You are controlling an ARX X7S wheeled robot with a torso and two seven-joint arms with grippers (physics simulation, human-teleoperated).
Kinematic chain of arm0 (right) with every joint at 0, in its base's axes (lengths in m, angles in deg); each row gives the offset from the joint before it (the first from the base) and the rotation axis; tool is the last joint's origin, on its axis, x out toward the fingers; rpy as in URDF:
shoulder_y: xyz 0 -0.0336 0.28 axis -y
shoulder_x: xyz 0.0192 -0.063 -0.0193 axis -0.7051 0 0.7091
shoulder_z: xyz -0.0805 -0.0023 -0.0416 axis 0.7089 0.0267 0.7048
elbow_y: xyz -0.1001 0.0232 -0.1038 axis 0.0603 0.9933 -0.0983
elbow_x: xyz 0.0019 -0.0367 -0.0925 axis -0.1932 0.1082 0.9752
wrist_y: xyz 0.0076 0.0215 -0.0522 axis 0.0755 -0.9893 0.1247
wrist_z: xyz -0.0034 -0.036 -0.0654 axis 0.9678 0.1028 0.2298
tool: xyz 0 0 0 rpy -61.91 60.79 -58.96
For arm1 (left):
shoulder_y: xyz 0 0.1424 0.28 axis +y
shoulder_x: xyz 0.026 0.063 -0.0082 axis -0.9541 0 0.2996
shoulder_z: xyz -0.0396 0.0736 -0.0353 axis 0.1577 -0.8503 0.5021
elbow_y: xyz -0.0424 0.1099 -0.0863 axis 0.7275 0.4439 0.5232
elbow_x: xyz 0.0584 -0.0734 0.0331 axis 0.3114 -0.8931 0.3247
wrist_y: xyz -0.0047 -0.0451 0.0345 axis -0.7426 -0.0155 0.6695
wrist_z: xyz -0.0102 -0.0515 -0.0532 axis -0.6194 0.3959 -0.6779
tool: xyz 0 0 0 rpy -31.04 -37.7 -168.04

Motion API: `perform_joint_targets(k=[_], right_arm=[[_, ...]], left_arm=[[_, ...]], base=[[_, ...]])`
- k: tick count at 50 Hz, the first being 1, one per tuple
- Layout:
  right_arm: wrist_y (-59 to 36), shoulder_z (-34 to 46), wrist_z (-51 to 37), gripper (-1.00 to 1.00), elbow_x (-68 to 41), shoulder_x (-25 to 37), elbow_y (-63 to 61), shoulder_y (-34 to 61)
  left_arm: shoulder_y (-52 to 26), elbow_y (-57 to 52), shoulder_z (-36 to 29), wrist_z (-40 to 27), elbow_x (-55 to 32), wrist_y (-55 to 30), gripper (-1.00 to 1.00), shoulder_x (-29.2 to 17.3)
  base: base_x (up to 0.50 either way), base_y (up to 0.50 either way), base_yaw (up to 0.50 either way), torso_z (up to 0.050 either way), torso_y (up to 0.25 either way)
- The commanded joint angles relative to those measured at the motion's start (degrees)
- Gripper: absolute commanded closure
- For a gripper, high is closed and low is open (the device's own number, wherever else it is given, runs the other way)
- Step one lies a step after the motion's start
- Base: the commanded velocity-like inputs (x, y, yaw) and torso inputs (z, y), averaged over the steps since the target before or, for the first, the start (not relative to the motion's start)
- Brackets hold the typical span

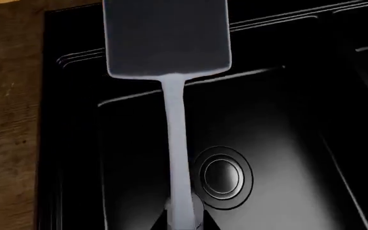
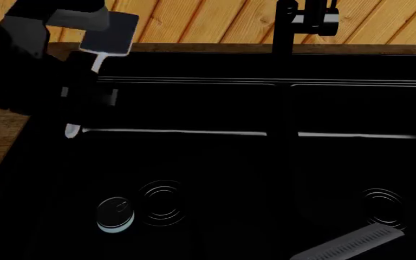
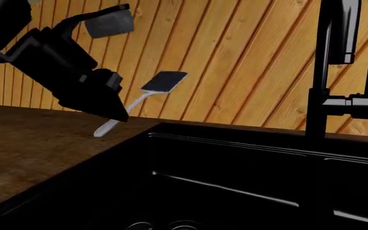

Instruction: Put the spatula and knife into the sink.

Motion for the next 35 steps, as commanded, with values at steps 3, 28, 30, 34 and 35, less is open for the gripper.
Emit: perform_joint_targets(k=[3, 28, 30, 34, 35], right_arm=[[-1.2, -0.8, -1.0, -1.00, -1.2, 0.2, -1.2, 0.3], [1.5, -1.1, -0.1, -1.00, 0.1, 0.6, -0.9, -2.4], [1.7, -1.2, -0.1, -1.00, 0.3, 0.6, -0.8, -2.7], [2.3, -1.1, 0.3, -1.00, 0.6, 0.5, -0.4, -2.9], [2.3, -1.0, 0.3, -1.00, 0.7, 0.5, -0.3, -2.9]], left_arm=[[6.7, -3.0, -3.8, 7.3, 4.7, -4.3, 1.00, 2.8], [15.1, -1.3, -12.6, 25.8, 20.2, -6.2, 1.00, 8.3], [15.8, 1.0, -13.1, 28.1, 20.7, -6.5, 1.00, 9.4], [16.5, 3.4, -13.7, 30.5, 21.0, -7.4, 1.00, 10.7], [16.4, 3.5, -13.8, 31.6, 21.2, -7.6, 1.00, 10.8]], base=[[0.00, 0.00, 0.00, 0.000, 0.000], [0.00, 0.00, 0.00, 0.000, 0.000], [0.00, 0.00, 0.00, 0.000, 0.000], [0.00, 0.00, 0.00, 0.000, 0.000], [0.00, 0.00, 0.00, 0.000, 0.000]])
